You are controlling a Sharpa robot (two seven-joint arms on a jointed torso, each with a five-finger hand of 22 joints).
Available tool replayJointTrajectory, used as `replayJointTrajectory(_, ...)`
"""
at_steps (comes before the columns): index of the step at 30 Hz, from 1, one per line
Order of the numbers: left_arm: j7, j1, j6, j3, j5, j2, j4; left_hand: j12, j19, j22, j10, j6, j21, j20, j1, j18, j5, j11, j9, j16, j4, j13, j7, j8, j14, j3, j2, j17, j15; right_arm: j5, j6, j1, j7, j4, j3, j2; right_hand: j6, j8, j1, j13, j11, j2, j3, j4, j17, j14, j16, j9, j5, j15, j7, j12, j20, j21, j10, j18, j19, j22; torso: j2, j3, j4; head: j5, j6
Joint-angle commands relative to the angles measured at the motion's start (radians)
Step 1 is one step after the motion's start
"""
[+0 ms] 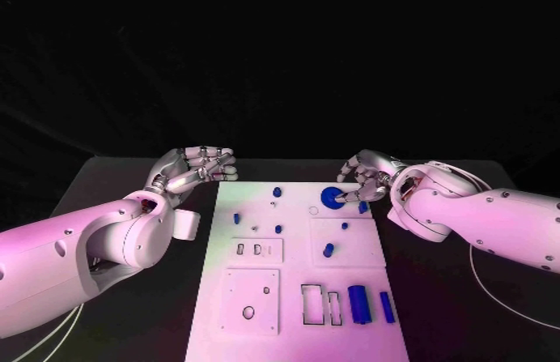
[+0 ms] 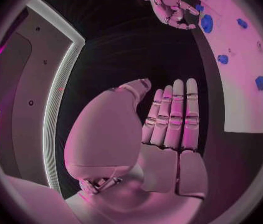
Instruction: Assemble the parts on the task board
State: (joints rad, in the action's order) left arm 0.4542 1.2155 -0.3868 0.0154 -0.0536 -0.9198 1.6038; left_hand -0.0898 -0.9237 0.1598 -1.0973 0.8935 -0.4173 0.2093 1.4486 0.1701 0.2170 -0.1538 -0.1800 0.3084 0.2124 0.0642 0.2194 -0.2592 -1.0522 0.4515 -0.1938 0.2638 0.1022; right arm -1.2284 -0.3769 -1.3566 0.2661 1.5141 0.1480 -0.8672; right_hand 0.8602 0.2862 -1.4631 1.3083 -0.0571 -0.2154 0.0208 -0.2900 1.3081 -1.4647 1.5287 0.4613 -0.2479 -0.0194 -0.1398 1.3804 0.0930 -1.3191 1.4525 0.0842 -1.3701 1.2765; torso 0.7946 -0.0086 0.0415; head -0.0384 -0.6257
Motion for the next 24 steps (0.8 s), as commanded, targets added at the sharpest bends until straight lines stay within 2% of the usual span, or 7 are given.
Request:
replayJointTrajectory(1, 0.005, 0.001, 0.02, -0.001, 0.004, 0.001, 0.003, 0.003, 0.004, -0.001, 0.003, -0.003, 0.0, 0.003, -0.006, 0.011, -0.005, -0.007, 0.001, -0.004, -0.002, 0.001, 0.0, 0.007, 0.002, 0.002, 0.001, 0.001, 0.008, 0.013, 0.022, 0.003, 0.006, -0.015, 0.0, 0.013, -0.007, 0.008, 0.001, 0.073, 0.001, 0.011, -0.004, 0.0, 0.119, -0.08, 0.007, 0.002, -0.002, 0.006, -0.001, 0.011, 0.002, -0.008, 0.009, -0.01, -0.007, 0.004, 0.0, -0.0011, -0.0007, 0.001, -0.003)
replayJointTrajectory(17, 0.004, 0.001, 0.022, -0.001, 0.004, -0.003, 0.007, 0.003, 0.004, -0.001, 0.003, -0.003, 0.0, 0.003, -0.006, 0.011, -0.005, -0.007, 0.001, -0.004, -0.002, 0.001, 0.0, 0.007, 0.002, 0.002, 0.001, 0.001, 0.008, 0.005, 0.038, 0.022, 0.008, -0.053, 0.002, 0.049, -0.002, 0.018, -0.01, 0.107, 0.0, 0.022, 0.005, 0.003, 0.131, -0.082, 0.011, 0.002, -0.002, 0.007, 0.0, 0.044, 0.002, -0.014, 0.024, -0.011, -0.011, 0.013, -0.002, -0.0002, -0.001, 0.003, -0.015)
replayJointTrajectory(24, 0.003, 0.001, 0.022, -0.001, 0.004, -0.004, 0.007, 0.003, 0.004, -0.001, 0.003, -0.003, 0.0, 0.003, -0.006, 0.011, -0.005, -0.007, 0.001, -0.004, -0.002, 0.001, 0.0, 0.007, 0.002, 0.002, 0.001, 0.001, 0.008, 0.0, 0.039, 0.025, 0.011, -0.061, 0.002, 0.055, 0.002, 0.021, -0.019, 0.113, 0.001, 0.03, 0.016, 0.003, 0.134, -0.082, 0.013, 0.001, -0.003, 0.007, 0.0, 0.05, 0.003, -0.016, 0.026, -0.012, -0.012, 0.017, -0.001, 0.0006, -0.0023, 0.005, -0.015)
